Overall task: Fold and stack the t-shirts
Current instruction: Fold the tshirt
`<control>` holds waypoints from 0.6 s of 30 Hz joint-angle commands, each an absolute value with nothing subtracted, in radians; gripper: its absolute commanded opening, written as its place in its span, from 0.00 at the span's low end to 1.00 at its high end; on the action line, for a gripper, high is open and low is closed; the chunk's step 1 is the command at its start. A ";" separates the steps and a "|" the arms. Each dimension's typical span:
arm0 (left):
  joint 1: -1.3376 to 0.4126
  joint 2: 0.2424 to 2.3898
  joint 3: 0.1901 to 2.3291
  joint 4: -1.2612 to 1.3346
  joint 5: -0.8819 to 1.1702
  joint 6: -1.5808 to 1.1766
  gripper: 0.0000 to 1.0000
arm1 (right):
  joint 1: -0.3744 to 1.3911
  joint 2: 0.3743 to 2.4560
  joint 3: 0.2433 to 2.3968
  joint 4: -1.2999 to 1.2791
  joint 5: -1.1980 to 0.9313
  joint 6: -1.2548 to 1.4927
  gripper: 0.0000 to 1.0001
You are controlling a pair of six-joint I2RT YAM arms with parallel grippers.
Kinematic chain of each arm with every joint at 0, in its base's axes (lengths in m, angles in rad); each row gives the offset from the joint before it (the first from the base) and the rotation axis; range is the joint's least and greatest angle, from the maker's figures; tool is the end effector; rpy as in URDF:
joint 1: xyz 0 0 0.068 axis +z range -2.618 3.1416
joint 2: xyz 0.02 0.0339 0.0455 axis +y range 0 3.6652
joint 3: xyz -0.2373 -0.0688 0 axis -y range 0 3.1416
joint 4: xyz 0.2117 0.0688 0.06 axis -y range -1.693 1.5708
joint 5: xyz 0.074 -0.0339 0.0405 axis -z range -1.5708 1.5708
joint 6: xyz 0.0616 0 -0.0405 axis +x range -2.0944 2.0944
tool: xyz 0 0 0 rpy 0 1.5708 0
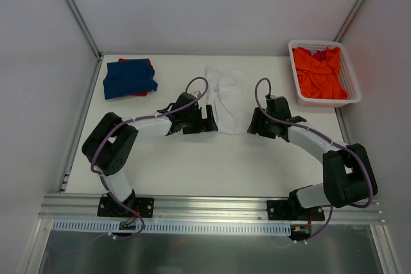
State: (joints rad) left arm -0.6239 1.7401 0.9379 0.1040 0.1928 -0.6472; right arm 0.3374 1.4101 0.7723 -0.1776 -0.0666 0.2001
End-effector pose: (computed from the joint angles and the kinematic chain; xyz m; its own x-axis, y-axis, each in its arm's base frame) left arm 0.2798 -0.2160 0.1505 -0.8338 -0.1290 -0.5368 0.2379 0.7935 -0.5601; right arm 0.2635 0.0968 0.1713 -0.7475 -0.0520 -0.6623 -0.2294 0.9558 0.1838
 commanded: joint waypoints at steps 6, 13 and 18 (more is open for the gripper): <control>-0.597 1.798 0.923 0.159 0.212 -0.661 0.98 | 0.365 1.446 0.707 -0.011 -0.150 0.259 0.64; -0.588 1.855 0.936 0.209 0.229 -0.672 0.98 | 0.371 1.509 0.710 0.054 -0.169 0.261 0.65; -0.587 1.871 0.937 0.215 0.230 -0.672 0.96 | 0.370 1.558 0.730 0.084 -0.173 0.261 0.60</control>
